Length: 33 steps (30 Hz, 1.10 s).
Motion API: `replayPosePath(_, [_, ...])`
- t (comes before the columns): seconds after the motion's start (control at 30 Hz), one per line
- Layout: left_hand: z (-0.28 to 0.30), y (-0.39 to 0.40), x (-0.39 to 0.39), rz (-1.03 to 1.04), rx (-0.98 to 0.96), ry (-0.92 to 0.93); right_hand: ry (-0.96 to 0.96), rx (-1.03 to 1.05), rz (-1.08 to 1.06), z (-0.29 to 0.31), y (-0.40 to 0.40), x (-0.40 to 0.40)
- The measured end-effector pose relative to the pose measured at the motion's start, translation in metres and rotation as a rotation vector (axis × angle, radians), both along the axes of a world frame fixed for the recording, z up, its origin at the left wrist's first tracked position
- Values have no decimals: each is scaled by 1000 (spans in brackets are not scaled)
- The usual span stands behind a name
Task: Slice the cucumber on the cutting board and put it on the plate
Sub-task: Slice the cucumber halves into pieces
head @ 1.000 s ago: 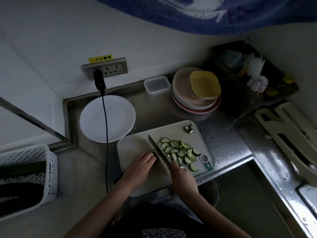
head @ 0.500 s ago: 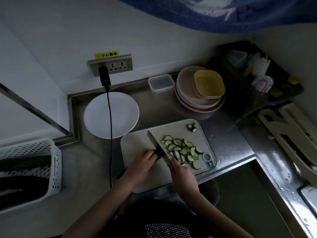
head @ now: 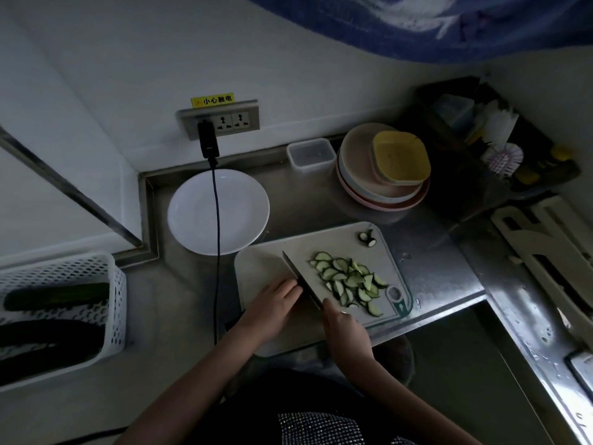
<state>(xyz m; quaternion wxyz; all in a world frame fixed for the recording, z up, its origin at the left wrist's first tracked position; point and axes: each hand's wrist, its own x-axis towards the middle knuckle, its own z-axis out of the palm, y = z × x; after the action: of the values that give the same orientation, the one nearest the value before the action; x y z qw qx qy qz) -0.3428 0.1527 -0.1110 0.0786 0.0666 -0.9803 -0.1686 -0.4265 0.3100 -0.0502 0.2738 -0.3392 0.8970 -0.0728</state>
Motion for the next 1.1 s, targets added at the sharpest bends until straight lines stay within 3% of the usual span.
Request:
replayPosePath(0.27, [-2, 0, 1, -81, -106, 127, 6, -48, -19, -2, 1, -2])
replayPosePath(0.6, [-1, 0, 0, -96, 35, 46, 44, -205, -73, 10, -1, 2])
replayPosePath(1.1, [9, -1, 2, -73, -6, 49, 103, -85, 30, 0, -3, 3])
